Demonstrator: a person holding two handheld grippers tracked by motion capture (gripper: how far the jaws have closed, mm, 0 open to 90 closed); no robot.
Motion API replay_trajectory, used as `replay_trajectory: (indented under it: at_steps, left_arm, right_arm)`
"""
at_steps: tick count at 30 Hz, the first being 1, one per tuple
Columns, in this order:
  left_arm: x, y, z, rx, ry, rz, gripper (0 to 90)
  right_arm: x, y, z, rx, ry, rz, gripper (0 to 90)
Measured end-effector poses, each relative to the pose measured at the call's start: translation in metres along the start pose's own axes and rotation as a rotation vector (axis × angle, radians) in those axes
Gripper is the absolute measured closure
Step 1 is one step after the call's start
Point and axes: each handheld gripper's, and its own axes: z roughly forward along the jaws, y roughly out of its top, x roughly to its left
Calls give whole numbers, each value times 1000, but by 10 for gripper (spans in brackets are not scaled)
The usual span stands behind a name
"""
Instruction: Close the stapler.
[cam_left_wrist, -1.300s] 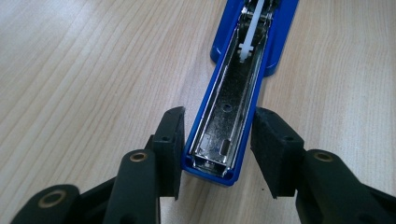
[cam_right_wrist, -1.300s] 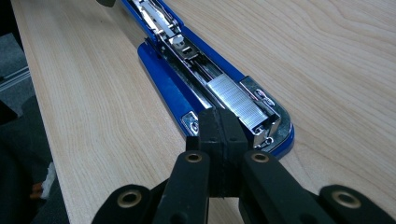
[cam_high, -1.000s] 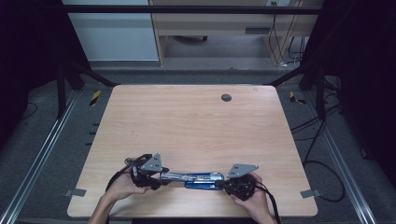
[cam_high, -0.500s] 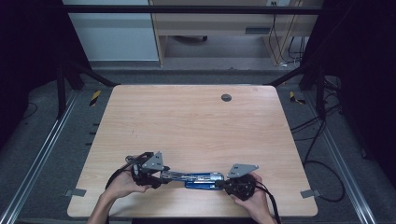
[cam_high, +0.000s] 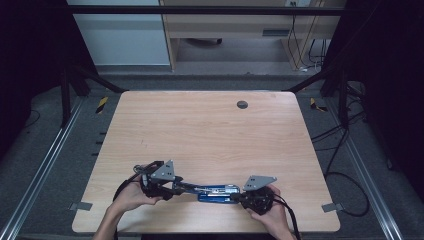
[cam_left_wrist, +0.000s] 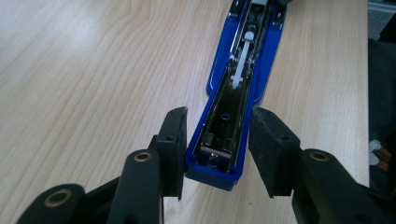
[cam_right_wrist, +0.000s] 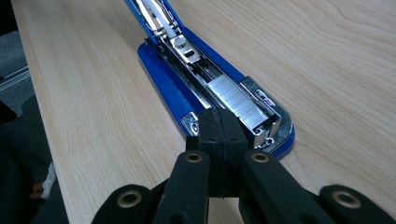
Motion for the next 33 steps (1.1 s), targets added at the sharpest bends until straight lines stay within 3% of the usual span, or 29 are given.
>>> replay_trajectory:
  at_steps: [6, 33]
  left_arm:
    - [-1, 4, -3, -3, 6, 15, 585]
    - [-3, 16, -7, -34, 10, 6, 594]
  right_arm:
    - [0, 0, 0, 1, 0, 1, 900]
    - [0, 1, 0, 4, 1, -3, 900]
